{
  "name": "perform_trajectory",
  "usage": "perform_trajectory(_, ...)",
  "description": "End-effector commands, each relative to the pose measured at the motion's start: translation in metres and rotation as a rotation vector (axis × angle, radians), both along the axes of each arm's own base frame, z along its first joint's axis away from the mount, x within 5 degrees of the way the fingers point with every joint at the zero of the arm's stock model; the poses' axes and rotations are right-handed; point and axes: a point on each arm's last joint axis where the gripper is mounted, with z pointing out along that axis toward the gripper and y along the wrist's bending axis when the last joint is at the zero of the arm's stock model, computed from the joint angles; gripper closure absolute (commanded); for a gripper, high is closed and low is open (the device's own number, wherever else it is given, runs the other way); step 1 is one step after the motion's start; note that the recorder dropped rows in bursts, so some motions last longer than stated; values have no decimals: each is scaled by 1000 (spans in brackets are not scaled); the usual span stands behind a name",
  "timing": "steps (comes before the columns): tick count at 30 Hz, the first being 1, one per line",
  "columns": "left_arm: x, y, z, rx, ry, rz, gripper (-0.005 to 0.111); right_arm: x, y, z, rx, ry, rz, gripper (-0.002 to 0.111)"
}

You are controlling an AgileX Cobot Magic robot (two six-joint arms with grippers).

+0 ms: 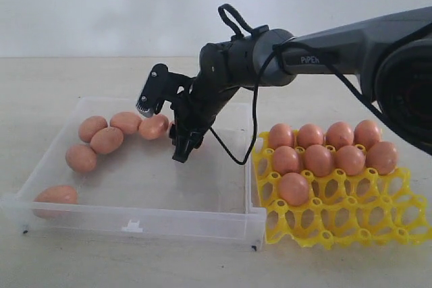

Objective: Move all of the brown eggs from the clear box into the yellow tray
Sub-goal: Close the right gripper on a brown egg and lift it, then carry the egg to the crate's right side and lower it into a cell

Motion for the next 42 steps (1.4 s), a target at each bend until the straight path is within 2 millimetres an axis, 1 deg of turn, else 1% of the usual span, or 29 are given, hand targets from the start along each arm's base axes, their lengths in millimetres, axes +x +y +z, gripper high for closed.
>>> perform_trajectory(1, 0, 0, -1, 5, 0, -1, 111, 0, 0, -3, 9, 22, -38, 56)
perform_trajectory(2, 0, 0, -1, 5, 0, -1, 111, 0, 0, -3, 9, 26, -41, 60)
perform_trajectory(3, 0, 0, -1, 5, 0, -1, 111, 0, 0, -3, 11, 31, -47, 68)
perform_trajectory(4, 0, 0, -1, 5, 0, -1, 111, 0, 0, -3, 13, 32, -51, 79)
perform_trajectory(6, 0, 0, -1, 5, 0, -1, 111, -1, -1, -4, 5, 43, -49, 106)
perform_trajectory(8, 0, 0, -1, 5, 0, -1, 111, -3, -1, -1, 13, 70, -63, 108)
perform_trajectory(11, 0, 0, -1, 5, 0, -1, 111, -8, 0, 13, 59, 128, -101, 109)
perform_trajectory(16, 0, 0, -1, 5, 0, -1, 111, -16, 0, 56, 173, 166, -164, 109)
perform_trajectory(19, 0, 0, -1, 5, 0, -1, 111, -18, -1, 85, 284, 162, -270, 109)
perform_trajectory(22, 0, 0, -1, 5, 0, -1, 111, -30, -10, 98, 446, 178, -389, 109)
perform_trajectory(24, 0, 0, -1, 5, 0, -1, 111, -44, -26, 99, 547, 130, -470, 109)
perform_trajectory(26, 0, 0, -1, 5, 0, -1, 111, -66, -56, 94, 632, 7, -610, 109)
perform_trajectory(27, 0, 0, -1, 5, 0, -1, 111, -74, -74, 98, 677, -106, -690, 109)
perform_trajectory(28, 0, 0, -1, 5, 0, -1, 111, -86, -97, 95, 709, -211, -786, 109)
perform_trajectory(29, 0, 0, -1, 5, 0, -1, 111, -97, -115, 93, 738, -295, -844, 109)
perform_trajectory(31, 0, 0, -1, 5, 0, -1, 111, -122, -161, 90, 880, -499, -1002, 109)
perform_trajectory(32, 0, 0, -1, 5, 0, -1, 111, -135, -182, 89, 970, -604, -1054, 109)
perform_trajectory(34, 0, 0, -1, 5, 0, -1, 111, -154, -217, 84, 1118, -728, -1138, 109)
perform_trajectory(35, 0, 0, -1, 5, 0, -1, 111, -158, -232, 75, 1156, -694, -1213, 109)
perform_trajectory(37, 0, 0, -1, 5, 0, -1, 111, -156, -259, 72, 1245, -684, -1302, 109)
perform_trajectory(38, 0, 0, -1, 5, 0, -1, 111, -152, -271, 70, 1249, -661, -1326, 109)
perform_trajectory(39, 0, 0, -1, 5, 0, -1, 111, -146, -275, 68, 1253, -585, -1285, 109)
perform_trajectory(40, 0, 0, -1, 5, 0, -1, 111, -136, -286, 66, 1252, -515, -1240, 109)
perform_trajectory(41, 0, 0, -1, 5, 0, -1, 111, -130, -284, 66, 1251, -421, -1100, 109)
perform_trajectory(42, 0, 0, -1, 5, 0, -1, 111, -123, -286, 70, 1245, -362, -968, 109)
